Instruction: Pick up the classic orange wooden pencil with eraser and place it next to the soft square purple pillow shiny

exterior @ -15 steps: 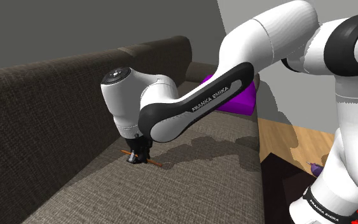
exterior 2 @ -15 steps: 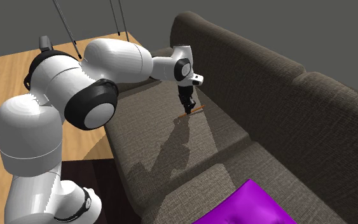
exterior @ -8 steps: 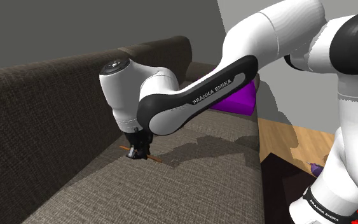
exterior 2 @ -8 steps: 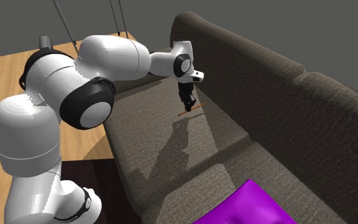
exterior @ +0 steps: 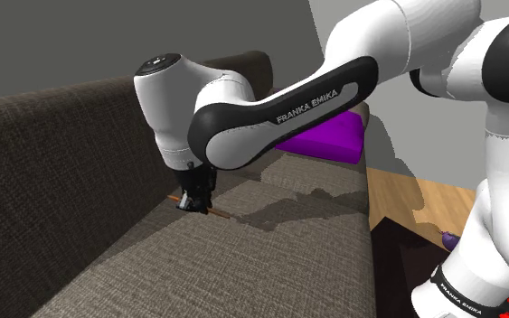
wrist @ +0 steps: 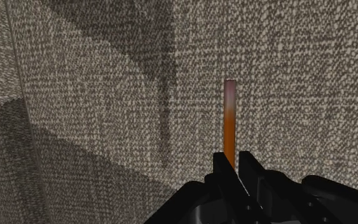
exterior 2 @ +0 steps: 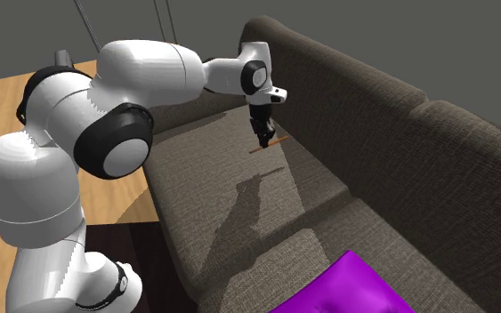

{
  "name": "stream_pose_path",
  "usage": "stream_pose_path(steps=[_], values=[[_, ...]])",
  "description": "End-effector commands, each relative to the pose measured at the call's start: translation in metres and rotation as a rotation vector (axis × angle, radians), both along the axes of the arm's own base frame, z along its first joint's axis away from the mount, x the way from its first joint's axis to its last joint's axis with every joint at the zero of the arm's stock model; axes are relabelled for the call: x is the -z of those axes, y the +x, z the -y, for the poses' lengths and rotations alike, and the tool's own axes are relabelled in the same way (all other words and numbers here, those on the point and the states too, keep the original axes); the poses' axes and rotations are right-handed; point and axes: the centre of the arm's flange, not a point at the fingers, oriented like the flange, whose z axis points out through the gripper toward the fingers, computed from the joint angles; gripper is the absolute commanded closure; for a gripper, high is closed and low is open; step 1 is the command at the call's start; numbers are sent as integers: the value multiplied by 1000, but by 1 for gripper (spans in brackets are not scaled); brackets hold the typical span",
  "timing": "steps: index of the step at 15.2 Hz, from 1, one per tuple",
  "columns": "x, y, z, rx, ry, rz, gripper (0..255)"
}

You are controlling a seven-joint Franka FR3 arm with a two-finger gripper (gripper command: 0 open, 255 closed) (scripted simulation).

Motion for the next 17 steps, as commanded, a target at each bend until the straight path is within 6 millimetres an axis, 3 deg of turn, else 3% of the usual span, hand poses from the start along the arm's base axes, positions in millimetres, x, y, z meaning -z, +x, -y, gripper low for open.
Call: stream_pose_path(steps=[1,17], values=[[-11,-1,1,0,0,0,255],[-95,-1,1,0,0,0,255]])
